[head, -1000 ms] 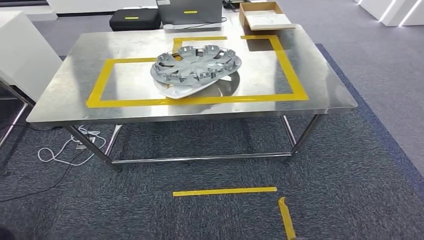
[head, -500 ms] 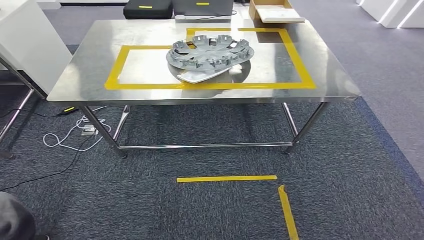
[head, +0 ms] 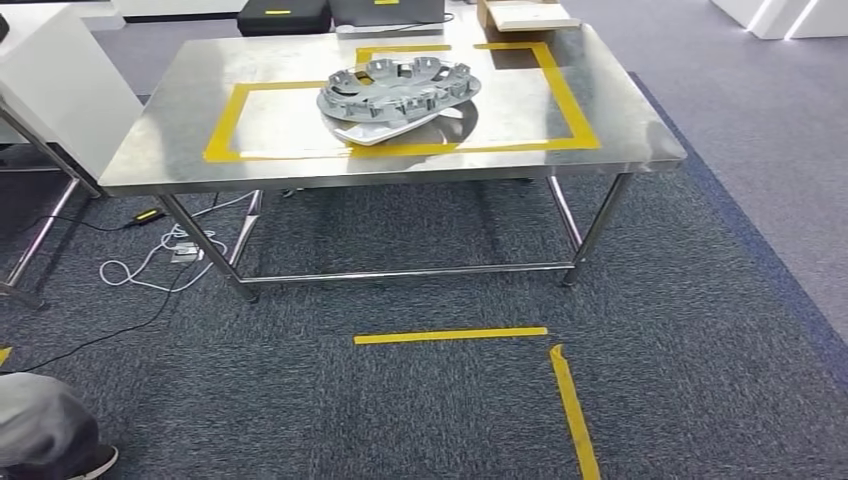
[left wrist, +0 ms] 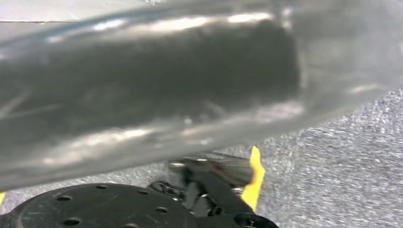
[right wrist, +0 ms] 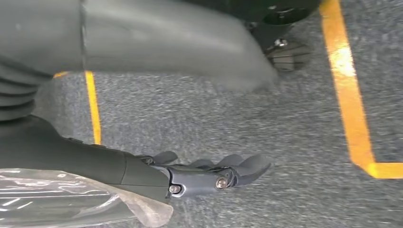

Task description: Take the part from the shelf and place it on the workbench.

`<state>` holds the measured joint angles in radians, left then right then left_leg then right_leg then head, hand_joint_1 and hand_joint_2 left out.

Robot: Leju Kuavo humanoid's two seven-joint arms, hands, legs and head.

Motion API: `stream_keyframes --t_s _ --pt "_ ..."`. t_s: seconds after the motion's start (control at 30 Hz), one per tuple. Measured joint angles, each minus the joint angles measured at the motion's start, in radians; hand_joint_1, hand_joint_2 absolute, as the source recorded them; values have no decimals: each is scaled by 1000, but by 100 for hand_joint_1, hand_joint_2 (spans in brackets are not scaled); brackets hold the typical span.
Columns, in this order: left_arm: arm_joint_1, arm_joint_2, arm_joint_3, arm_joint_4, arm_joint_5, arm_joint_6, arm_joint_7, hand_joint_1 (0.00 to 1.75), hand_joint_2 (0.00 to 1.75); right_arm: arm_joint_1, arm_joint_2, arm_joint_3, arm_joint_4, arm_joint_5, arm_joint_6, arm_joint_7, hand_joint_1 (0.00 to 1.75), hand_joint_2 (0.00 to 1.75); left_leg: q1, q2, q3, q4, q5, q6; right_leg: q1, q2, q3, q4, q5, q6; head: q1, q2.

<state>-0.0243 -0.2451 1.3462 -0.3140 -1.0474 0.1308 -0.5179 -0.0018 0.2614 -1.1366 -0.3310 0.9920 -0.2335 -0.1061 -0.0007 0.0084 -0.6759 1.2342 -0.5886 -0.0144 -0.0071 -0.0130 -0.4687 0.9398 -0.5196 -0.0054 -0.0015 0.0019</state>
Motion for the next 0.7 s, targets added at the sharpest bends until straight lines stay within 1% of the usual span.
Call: stream_keyframes --t_s 0.03,0.07,0.1,0.13,0.17,0.2,0.23,0.27,0.33,0.37,0.4,0.43,0.47,0.5,0.53,0.57,0.6,0.63,0.67,0.7 --pt "0 0 0 0 -1 -3 -1 0 0 1 2 -5 -4 -7 6 -4 0 0 1 0 3 43 -3 -2 0 2 -12 2 8 1 0 0" --pt "0 0 0 0 -4 -5 -4 0 0 2 4 -10 -9 -13 17 -10 0 0 2 -1 17 54 16 -1 1 4 -23 5 16 3 0 0" --pt "1 0 -1 0 -10 -7 -6 0 0 3 8 -16 -17 -16 31 -15 0 0 2 -4 47 29 46 1 1 10 -33 9 23 6 0 0" --pt "1 -1 -3 0 -18 -8 -8 0 0 4 13 -20 -26 -14 46 -18 0 0 3 -14 91 -29 73 6 1 17 -42 15 30 9 0 0" --pt "2 -1 -6 0 -28 -6 -9 0 0 4 18 -23 -34 -1 58 -17 0 0 3 -35 141 -102 85 13 2 24 -52 21 36 12 0 0" --pt "3 -1 -10 0 -40 -4 -7 0 0 5 22 -24 -43 17 65 -14 0 0 4 -54 184 -171 84 19 3 33 -61 26 43 16 1 0" --pt "4 -2 -15 0 -52 0 -4 0 0 6 26 -24 -50 40 67 -9 0 0 4 -69 213 -220 77 23 4 42 -69 29 49 20 1 0" --pt "5 -3 -20 0 -64 5 2 0 0 8 28 -23 -55 62 65 -2 0 0 4 -73 224 -246 66 27 4 51 -77 32 56 26 0 0" --pt "7 -6 -28 0 -81 12 16 0 0 14 30 -22 -60 90 60 11 0 0 7 -51 220 -264 63 34 4 66 -96 37 65 37 0 0" --pt "7 -7 -32 0 -86 12 21 0 0 17 31 -22 -61 99 57 17 0 0 10 -40 217 -269 65 40 5 63 -110 51 56 42 3 0" --pt "9 -7 -35 0 -91 9 25 0 0 19 31 -22 -62 105 54 21 0 0 12 -29 213 -273 69 46 5 55 -129 83 33 47 6 0" --pt "12 -6 -37 0 -95 4 27 0 0 20 31 -22 -63 109 51 24 0 0 12 -17 209 -273 73 51 4 42 -155 137 -2 51 9 0" --pt "16 -5 -39 0 -99 -1 28 0 0 20 31 -22 -63 113 48 26 0 0 11 -6 204 -273 76 55 3 31 -184 208 -39 55 12 0" --pt "20 -3 -41 0 -103 -7 29 0 0 21 31 -22 -63 116 47 28 0 0 9 8 200 -272 78 56 2 25 -211 278 -68 58 13 0" --pt "23 -2 -42 0 -105 -10 29 0 0 22 30 -22 -63 117 46 28 0 0 8 22 197 -272 79 57 2 21 -226 324 -81 60 13 0" --pt "25 0 -43 -1 -107 -13 30 0 0 23 30 -22 -63 118 46 29 0 0 7 34 196 -271 80 57 2 18 -222 332 -75 62 13 0" --pt "26 1 -45 -1 -110 -17 30 0 0 25 30 -22 -63 119 47 29 0 0 6 45 196 -270 80 56 2 13 -196 297 -52 62 13 0" --pt "26 1 -47 -1 -117 -23 29 0 0 26 30 -22 -63 120 48 29 0 0 6 54 196 -269 80 55 2 1 -154 230 -20 60 13 0" --pt "26 1 -50 -1 -125 -31 28 0 0 25 30 -23 -63 122 51 29 0 0 4 63 197 -266 79 53 4 -22 -110 155 3 58 13 0" --pt "26 2 -54 -1 -135 -39 27 0 0 23 30 -23 -62 125 55 30 0 0 0 71 196 -262 77 49 6 -42 -74 92 19 52 14 0"
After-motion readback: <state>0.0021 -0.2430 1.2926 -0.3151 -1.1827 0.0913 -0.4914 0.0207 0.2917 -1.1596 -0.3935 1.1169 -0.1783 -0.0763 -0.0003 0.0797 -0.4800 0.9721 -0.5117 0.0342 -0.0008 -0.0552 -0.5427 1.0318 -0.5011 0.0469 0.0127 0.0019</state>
